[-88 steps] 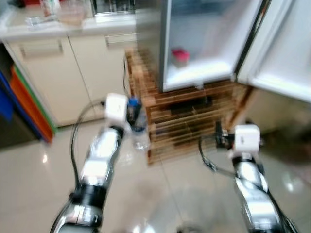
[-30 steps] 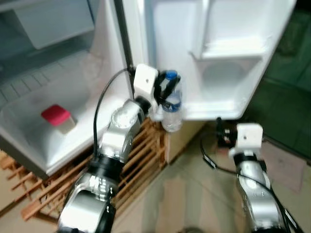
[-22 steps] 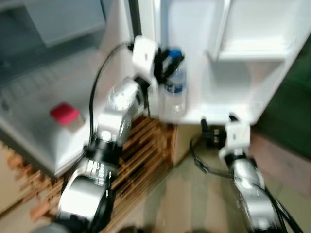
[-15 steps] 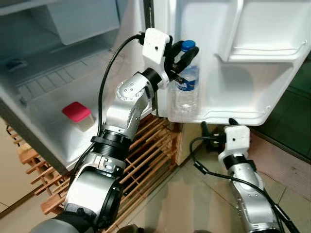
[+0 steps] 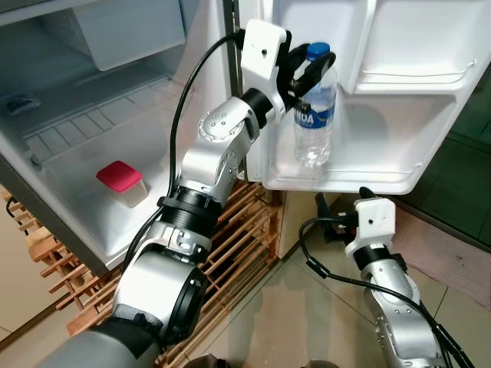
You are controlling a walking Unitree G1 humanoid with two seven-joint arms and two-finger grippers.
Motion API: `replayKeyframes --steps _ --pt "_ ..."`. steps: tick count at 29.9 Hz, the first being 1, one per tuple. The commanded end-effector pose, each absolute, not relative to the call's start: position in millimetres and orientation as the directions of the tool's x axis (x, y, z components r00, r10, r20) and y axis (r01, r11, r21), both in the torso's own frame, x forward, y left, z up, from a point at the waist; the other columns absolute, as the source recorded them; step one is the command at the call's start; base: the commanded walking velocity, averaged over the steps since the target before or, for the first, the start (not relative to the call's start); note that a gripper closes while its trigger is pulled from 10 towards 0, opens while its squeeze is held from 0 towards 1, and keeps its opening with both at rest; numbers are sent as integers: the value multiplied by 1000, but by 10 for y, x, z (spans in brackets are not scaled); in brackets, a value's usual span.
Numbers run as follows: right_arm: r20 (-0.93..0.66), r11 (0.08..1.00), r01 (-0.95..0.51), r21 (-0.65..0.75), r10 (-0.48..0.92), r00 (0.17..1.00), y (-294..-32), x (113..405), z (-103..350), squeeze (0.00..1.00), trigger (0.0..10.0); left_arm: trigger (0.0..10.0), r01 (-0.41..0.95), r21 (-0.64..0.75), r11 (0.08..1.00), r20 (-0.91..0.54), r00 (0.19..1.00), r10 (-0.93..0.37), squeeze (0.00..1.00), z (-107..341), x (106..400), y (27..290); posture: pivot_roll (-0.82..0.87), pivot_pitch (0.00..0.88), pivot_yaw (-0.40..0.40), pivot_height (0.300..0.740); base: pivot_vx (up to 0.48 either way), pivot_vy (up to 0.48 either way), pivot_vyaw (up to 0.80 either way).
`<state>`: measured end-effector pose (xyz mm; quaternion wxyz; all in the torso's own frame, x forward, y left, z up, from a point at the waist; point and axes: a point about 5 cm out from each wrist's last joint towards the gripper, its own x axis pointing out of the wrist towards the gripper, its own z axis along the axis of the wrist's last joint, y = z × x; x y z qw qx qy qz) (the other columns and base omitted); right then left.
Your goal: Restocking fridge
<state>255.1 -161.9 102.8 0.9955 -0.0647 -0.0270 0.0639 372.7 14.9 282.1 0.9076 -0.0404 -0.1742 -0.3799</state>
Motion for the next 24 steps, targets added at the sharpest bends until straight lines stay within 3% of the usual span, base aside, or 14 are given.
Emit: replayKeyframes --steps 1,8,24 --pt "37 984 -131 -119 136 990 -1607 2533 1052 0 10000 10000 686 81 723 393 644 -656 0 2955 3736 162 -240 6 79 727 0 0 0" --pt "25 956 -277 -93 280 960 -1477 2391 1210 0 10000 10000 656 135 742 409 645 -645 0 2948 3768 36 -277 61 73 727 0 0 0" --pt "75 976 -148 -161 162 984 -1617 2186 1429 0 10000 10000 602 222 767 370 676 -637 0 2443 3704 -113 -326 150 49 727 0 0 0"
